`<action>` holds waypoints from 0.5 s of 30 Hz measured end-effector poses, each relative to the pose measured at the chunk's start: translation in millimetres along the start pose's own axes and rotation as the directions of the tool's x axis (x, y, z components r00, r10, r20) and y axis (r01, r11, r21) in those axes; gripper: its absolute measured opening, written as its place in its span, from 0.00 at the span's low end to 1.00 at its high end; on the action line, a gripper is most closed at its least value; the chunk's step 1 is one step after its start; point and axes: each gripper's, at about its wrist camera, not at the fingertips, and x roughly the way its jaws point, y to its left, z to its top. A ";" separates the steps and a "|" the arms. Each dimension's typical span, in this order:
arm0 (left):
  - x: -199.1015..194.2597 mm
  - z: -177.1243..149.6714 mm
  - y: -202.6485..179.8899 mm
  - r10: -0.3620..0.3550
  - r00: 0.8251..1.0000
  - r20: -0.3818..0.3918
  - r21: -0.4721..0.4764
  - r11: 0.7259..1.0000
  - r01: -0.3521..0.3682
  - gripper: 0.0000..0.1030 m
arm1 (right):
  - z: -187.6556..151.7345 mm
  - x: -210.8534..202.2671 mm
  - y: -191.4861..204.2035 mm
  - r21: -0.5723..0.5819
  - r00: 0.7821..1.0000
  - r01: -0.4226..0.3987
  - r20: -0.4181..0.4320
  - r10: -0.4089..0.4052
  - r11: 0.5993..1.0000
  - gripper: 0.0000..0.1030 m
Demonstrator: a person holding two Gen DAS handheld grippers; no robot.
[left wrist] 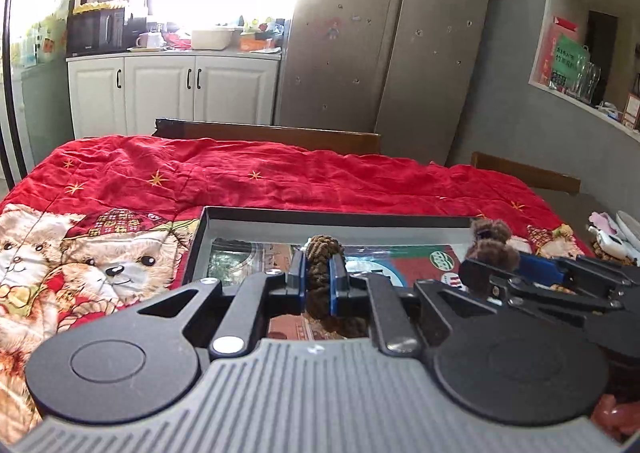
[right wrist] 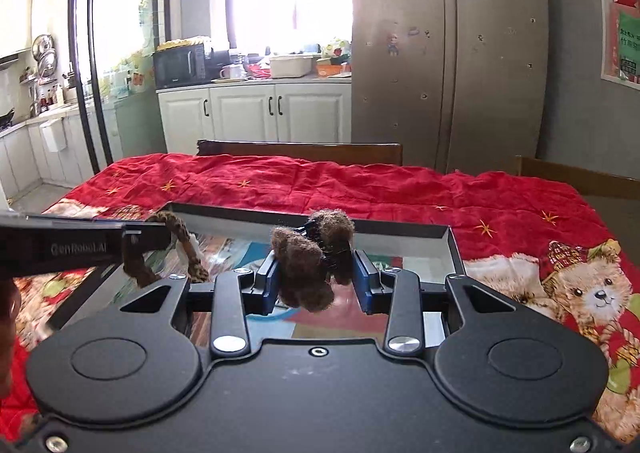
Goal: Organize objects
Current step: 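Carry the braided ring and pom-pom clip over the black box with both tools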
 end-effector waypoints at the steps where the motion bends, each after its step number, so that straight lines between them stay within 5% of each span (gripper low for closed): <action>1: 3.2 -0.4 -0.7 0.002 1.000 -0.003 0.001 1.000 -0.002 0.13 | 0.3 5.2 -0.5 0.000 1.000 0.007 -0.004 -0.007 1.000 0.34; 15: 37.3 -10.4 -1.3 0.015 0.998 -0.067 0.018 1.000 -0.014 0.13 | -15.1 50.8 -22.0 0.032 0.996 0.049 -0.077 -0.047 0.998 0.34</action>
